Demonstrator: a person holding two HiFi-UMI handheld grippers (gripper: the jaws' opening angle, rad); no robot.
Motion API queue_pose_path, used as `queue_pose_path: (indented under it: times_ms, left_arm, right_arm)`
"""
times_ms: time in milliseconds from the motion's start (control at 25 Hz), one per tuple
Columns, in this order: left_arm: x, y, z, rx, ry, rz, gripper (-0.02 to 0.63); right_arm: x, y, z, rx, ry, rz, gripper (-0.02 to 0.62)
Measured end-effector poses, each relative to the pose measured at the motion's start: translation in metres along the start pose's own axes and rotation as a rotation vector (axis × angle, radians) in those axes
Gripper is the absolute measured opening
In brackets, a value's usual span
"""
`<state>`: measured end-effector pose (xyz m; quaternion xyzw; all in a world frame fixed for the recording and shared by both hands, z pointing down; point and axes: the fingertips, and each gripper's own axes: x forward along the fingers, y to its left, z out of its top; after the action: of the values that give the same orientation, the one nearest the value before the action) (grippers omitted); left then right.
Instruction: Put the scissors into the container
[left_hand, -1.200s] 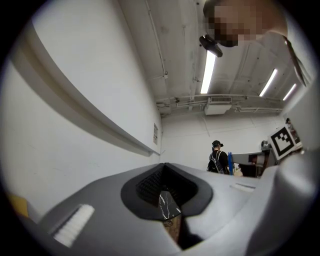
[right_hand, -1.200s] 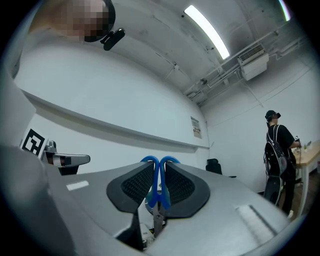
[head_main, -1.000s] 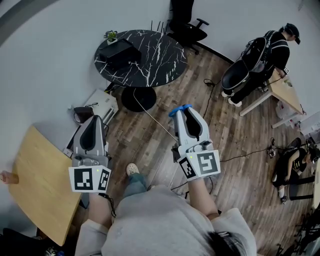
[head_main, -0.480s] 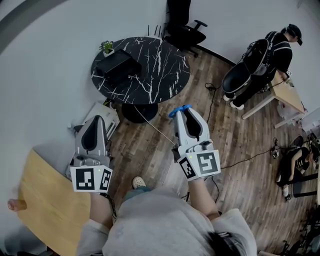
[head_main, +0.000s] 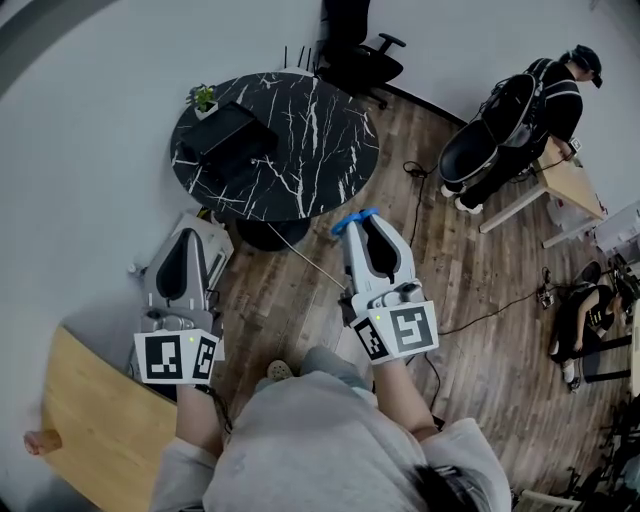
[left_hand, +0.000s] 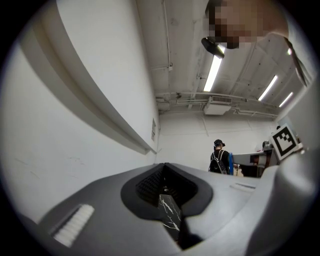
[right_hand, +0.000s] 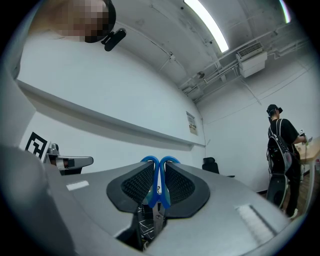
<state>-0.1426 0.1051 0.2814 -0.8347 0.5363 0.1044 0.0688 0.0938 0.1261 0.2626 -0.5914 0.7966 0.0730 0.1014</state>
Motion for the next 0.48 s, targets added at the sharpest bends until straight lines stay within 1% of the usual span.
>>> queue_pose_path:
  times_ms: [240, 480]
  left_arm:
    - [0.031, 0.006, -0.015, -0.01, 0.022, -0.012, 0.06]
    - [0.074, 0.028, -0.028, 0.023, 0.025, 0.023, 0.059]
  right_arm:
    - [0.028, -0.016, -0.009, 0.006, 0.005, -0.006, 0.074]
    - [0.082, -0.037, -0.025, 0.015, -0.003, 0.02, 0.074]
